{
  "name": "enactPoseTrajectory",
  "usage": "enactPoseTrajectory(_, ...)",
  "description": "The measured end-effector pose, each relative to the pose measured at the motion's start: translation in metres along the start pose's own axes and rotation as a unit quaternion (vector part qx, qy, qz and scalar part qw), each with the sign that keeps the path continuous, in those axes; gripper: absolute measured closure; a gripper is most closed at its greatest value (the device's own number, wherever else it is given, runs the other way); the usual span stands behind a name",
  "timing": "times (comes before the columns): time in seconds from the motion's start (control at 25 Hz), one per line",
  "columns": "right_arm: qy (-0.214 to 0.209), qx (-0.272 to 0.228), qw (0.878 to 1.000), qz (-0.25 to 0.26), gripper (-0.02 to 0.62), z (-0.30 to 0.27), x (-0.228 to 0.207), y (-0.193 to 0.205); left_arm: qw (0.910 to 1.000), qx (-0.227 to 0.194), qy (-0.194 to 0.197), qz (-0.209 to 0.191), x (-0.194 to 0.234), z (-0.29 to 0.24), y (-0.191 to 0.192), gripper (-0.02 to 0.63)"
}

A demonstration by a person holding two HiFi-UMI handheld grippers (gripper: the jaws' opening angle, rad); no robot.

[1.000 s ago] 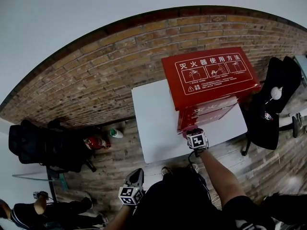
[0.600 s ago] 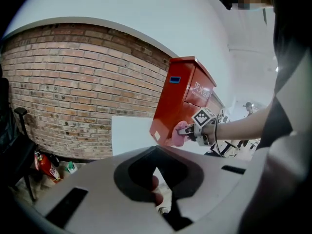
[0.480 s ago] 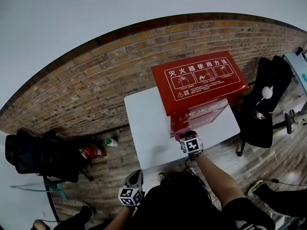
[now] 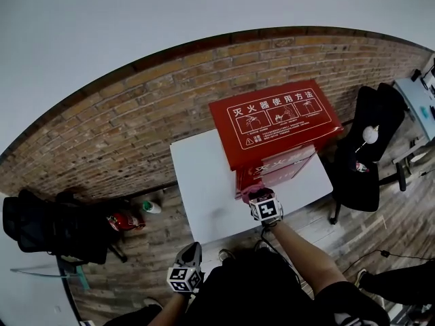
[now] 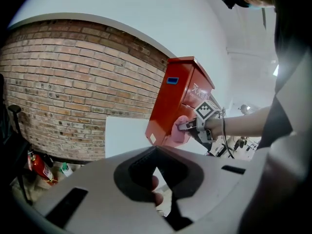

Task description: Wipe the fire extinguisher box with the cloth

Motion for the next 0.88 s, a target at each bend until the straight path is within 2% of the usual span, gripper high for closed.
enactPoseTrajectory(0.16, 0.0, -0.012, 1.0, 0.0, 0.5, 0.01, 0.006, -0.011, 0.9999, 0.009, 0.009, 0.008, -0.01, -0.001, -0.009, 0.589)
enactPoseTrajectory(0.88, -0.01, -0.057, 0.998, 0.015, 0.5, 0.048, 0.027, -0.05, 0.9999, 0.001, 0.009, 0.007, -0.024, -0.011, 0.0, 0.589)
Point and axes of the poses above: the fingertips, and each gripper's own axes: z backward along the fingers, x to its left, y out of its underside, the point moved 5 cm from there along z, backward along the fingers, and after that the axes turned 15 degrees about -y, right-handed, at the moved point
